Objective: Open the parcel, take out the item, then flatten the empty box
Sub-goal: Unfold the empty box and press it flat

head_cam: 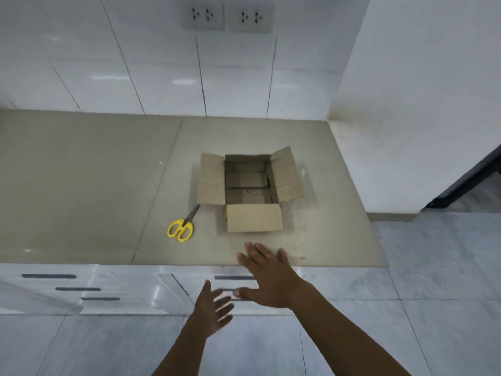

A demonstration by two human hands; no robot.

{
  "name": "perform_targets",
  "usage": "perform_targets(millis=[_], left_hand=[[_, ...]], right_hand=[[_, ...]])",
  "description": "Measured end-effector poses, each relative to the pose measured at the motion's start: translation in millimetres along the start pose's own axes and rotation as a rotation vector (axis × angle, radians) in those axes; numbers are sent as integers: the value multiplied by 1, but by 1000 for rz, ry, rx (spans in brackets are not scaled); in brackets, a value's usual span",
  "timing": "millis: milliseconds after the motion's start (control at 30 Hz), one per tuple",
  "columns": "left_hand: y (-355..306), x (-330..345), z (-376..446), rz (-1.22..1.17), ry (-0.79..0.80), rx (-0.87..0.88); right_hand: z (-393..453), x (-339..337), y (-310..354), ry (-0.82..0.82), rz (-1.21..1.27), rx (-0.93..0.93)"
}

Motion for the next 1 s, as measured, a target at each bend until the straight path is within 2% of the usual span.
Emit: perform_targets(millis=[133, 200, 300, 400, 467, 533, 667, 767, 800, 833, 933, 967, 1000], left_hand=[[-55, -52, -5, 225, -35, 46], [-88, -58, -17, 298, -56, 144], [-127, -54, -31, 378, -90, 277], [-148, -38, -48, 613, -157, 378], [-154, -18, -57, 694, -132, 422], [-167, 7, -66, 700, -108, 517], [-218, 48, -85, 559, -134, 822], [-251, 73, -83, 525, -128, 884], [-260, 80, -78, 525, -118, 875], [-267, 89, -74, 526, -90, 850], [-278, 118, -59, 546, 25, 708], [-280, 129, -57, 566, 56, 674], [-282, 140, -54, 590, 82, 656]], right_hand=[[-1, -7, 0, 22, 57, 16], [0, -7, -1, 44, 111, 22], [2, -6, -4, 67, 145, 19], [6, -8, -8, 110, 150, 10], [7, -12, -9, 171, 172, -11], [5, -23, -10, 235, 239, -35], [-5, -68, -20, 278, 332, -126], [-10, -109, -55, 351, 505, -108], [-9, -125, -71, 328, 623, -74], [-4, -145, -91, 230, 728, -22], [17, -203, -170, -352, 835, 288], [23, -212, -190, -495, 817, 414], [31, -212, -204, -542, 816, 521]])
Point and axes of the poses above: each hand's wrist, its own z-axis towards the middle knuckle, its own x-axis out of the palm, y = z × x, the point moved 8 cm from there along z, towards the middle knuckle, and after that the axes turned 9 degrees about -z, right-handed, at the moved point
